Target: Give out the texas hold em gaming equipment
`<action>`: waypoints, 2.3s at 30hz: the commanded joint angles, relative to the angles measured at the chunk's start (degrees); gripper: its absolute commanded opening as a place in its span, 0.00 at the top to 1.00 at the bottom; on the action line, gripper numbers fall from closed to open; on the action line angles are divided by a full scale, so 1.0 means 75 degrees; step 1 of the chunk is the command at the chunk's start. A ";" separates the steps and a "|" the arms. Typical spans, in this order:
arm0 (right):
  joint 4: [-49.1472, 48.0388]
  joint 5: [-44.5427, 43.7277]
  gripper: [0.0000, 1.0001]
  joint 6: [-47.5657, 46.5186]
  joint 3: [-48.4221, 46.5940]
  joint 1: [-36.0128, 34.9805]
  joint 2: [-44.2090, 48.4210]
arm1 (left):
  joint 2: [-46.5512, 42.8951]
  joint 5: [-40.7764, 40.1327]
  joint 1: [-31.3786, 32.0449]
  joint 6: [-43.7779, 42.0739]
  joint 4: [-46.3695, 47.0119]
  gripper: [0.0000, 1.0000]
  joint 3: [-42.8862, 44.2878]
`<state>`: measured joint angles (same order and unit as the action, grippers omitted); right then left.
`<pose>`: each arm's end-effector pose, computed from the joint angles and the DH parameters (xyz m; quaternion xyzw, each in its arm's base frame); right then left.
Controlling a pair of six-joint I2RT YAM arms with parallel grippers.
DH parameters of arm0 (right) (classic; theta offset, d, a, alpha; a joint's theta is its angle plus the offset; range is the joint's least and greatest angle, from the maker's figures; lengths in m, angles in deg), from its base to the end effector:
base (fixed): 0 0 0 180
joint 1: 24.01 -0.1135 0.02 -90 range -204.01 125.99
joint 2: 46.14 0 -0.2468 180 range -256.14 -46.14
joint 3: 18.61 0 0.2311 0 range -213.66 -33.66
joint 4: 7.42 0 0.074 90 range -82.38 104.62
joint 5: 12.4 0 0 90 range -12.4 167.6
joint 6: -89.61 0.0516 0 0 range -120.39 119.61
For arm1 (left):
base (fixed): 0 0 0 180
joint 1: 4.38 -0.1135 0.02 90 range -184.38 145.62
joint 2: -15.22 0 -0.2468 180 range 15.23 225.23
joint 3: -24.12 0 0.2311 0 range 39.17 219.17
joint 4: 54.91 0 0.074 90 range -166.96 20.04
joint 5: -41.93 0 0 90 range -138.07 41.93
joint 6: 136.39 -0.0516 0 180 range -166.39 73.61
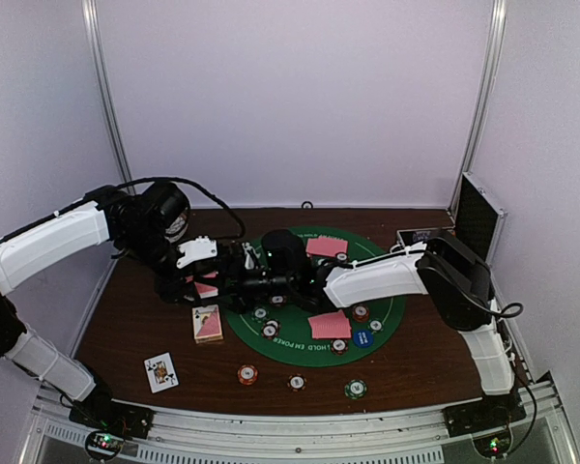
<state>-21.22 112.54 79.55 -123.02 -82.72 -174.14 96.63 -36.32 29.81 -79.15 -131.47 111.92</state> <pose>0.2336 0.4412 0.1957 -0.0557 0.7527 0.6560 0.0021 0.2051 -0.1520 0.2661 0.5552 0.8076 -0.1030 0.1700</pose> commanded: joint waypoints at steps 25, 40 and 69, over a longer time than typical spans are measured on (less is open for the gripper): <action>0.0988 0.0471 0.42 -0.0710 0.0647 0.0481 0.1216 | -0.0237 0.0098 0.0023 -0.0180 0.0090 0.78 -0.0051; 0.0772 0.0799 0.69 -0.0556 0.0771 0.0573 0.1518 | -0.0173 0.0064 0.0023 -0.0203 0.0084 0.78 0.0014; 0.3595 0.0995 1.00 -0.2474 0.1236 0.1569 0.3029 | -0.0189 -0.0063 0.0021 -0.0227 0.0076 0.78 -0.0134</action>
<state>-6.60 120.89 71.22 -112.83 -73.41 -157.16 96.52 -36.74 29.86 -80.26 -131.47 111.57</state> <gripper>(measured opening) 0.018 0.656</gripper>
